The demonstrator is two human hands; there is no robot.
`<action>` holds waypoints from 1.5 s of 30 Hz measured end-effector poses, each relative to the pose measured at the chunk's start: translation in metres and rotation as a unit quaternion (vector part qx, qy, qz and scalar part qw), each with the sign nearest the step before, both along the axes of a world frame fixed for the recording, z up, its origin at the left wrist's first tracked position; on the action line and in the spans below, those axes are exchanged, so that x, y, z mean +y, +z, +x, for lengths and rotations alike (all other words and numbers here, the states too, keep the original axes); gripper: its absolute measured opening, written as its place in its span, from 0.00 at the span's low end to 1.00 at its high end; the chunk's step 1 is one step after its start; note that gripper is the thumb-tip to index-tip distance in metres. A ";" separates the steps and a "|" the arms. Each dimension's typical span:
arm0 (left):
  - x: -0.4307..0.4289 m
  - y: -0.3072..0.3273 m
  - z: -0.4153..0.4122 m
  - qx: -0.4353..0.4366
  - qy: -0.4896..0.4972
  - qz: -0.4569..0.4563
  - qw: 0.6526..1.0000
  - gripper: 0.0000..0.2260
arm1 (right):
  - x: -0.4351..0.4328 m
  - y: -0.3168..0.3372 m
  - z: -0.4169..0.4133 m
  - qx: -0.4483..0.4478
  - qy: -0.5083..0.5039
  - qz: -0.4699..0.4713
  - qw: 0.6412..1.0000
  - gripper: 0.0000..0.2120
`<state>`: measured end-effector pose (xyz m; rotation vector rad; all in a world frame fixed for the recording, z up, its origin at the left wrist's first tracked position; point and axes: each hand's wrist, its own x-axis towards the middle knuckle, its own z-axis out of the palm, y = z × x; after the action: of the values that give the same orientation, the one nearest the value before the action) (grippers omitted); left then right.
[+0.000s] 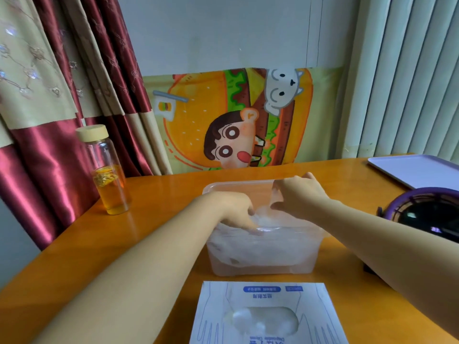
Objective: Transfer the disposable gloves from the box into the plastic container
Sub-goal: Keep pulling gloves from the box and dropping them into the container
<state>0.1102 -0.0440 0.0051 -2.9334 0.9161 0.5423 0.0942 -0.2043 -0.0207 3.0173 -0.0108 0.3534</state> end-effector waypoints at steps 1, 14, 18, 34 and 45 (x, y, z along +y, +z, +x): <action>-0.002 -0.002 0.002 0.007 0.008 0.013 1.000 0.27 | -0.001 -0.001 0.001 -0.006 -0.003 -0.008 1.000 0.22; -0.012 -0.031 0.025 0.031 0.036 0.118 0.992 0.28 | 0.003 -0.009 0.013 0.369 0.038 0.021 0.929 0.35; -0.011 -0.034 0.031 0.054 0.023 0.093 0.994 0.26 | 0.008 -0.016 0.015 0.406 -0.006 0.059 0.912 0.36; 0.069 0.026 -0.047 -0.022 0.058 -0.304 0.951 0.10 | 0.038 0.033 -0.111 0.198 0.291 0.120 0.928 0.08; 0.072 -0.032 -0.115 0.115 -0.022 0.034 0.993 0.45 | 0.051 -0.034 -0.131 0.207 0.319 -0.013 0.925 0.20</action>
<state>-0.0051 0.0279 -0.0266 -2.8247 0.9584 0.9048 -0.0364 -0.1531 -0.0546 2.9148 1.0053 -0.2504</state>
